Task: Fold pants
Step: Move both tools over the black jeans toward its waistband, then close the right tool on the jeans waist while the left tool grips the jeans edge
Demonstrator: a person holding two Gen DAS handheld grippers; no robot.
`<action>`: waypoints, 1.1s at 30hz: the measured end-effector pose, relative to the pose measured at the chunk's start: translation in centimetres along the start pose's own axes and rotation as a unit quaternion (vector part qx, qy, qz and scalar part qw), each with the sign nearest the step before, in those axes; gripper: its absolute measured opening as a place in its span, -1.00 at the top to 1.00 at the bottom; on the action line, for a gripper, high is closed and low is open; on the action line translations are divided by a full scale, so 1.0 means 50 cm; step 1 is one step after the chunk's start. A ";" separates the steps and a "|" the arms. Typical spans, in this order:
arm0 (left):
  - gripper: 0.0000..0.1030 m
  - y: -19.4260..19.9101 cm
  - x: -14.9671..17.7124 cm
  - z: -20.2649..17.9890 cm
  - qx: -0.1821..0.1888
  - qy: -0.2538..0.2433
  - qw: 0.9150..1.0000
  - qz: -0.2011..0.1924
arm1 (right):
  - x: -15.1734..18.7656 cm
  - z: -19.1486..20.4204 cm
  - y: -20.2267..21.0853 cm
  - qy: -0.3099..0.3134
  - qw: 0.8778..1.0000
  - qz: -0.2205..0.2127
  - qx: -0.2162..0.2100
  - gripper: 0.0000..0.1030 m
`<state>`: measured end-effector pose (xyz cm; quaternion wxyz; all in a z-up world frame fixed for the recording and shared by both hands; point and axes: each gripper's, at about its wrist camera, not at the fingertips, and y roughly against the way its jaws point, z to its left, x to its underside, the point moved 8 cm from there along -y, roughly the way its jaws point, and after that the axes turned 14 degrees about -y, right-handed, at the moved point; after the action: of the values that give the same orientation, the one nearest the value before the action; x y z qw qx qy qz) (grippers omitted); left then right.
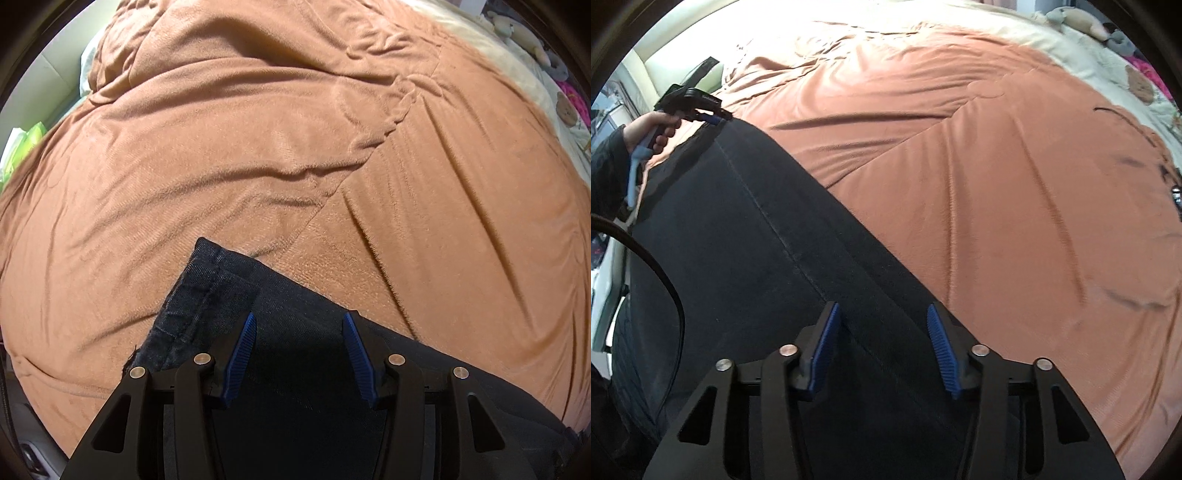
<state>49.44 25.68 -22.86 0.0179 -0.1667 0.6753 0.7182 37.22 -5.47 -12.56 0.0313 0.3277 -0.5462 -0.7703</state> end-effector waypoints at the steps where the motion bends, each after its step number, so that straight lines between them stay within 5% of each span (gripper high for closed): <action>1: -0.01 -0.001 0.000 0.000 -0.002 -0.001 1.000 0.001 | -0.003 -0.003 -0.003 0.000 1.000 0.002 -0.002 0.12; 11: -0.01 -0.024 -0.004 -0.012 -0.009 -0.003 1.000 0.028 | 0.003 -0.005 -0.035 0.005 0.999 0.034 -0.003 0.13; 15: -0.01 -0.033 -0.009 -0.016 -0.006 0.005 0.999 0.045 | 0.005 0.004 -0.010 0.017 1.000 0.023 -0.005 0.81; 17: 0.00 -0.035 -0.013 -0.017 -0.008 0.004 0.999 0.050 | 0.007 0.008 0.007 0.019 1.000 0.008 -0.002 0.85; 19: 0.25 -0.033 -0.014 -0.014 -0.018 0.001 0.998 0.052 | 0.013 0.016 0.023 0.023 1.000 -0.005 -0.001 0.90; 21: 0.79 -0.026 -0.018 -0.006 -0.017 0.008 0.999 0.047 | 0.019 0.022 0.030 0.027 1.000 -0.014 0.005 0.95; 24: 0.94 -0.013 -0.023 0.004 -0.001 0.019 0.999 0.031 | 0.017 0.030 0.036 0.026 0.999 -0.027 0.015 1.00; 33: 0.96 0.046 -0.032 0.021 0.031 0.030 0.999 -0.013 | -0.003 0.033 0.043 0.019 0.998 -0.048 0.045 1.00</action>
<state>50.14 26.84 -20.20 0.0124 -0.1962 0.6953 0.6914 35.78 -4.94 -10.31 -0.0102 0.3696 -0.5635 -0.7388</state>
